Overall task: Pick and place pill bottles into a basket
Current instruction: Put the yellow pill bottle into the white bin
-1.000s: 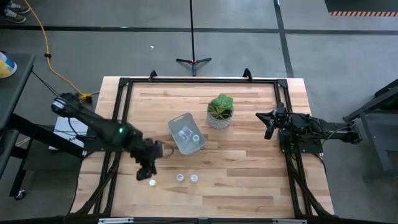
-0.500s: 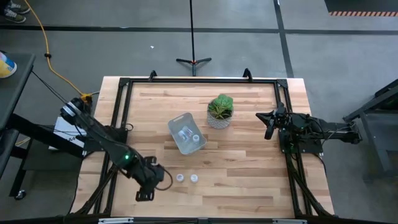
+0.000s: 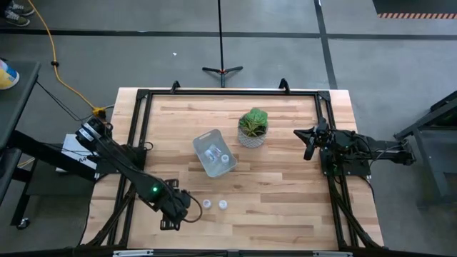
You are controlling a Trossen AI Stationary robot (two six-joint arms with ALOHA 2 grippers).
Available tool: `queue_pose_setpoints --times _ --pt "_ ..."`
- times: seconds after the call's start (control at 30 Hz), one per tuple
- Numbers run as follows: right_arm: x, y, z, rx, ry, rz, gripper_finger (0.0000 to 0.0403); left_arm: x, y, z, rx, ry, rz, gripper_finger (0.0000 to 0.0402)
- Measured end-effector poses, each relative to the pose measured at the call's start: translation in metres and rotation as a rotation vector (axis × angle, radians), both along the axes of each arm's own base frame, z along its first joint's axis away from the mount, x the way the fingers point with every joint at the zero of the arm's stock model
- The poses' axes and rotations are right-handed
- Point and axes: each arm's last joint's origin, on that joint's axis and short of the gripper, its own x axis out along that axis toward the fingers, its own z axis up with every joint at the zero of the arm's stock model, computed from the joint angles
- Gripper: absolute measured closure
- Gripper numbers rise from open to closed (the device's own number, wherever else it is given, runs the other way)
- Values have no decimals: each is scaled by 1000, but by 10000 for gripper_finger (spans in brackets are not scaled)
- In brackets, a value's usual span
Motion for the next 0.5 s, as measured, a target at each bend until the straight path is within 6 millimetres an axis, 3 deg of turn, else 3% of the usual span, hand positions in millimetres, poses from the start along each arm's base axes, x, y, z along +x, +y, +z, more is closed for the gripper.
queue_pose_setpoints --times 0.5 --pt "0 0 0 0 1 0 396 6 -5 -23 56 65 -27 131"
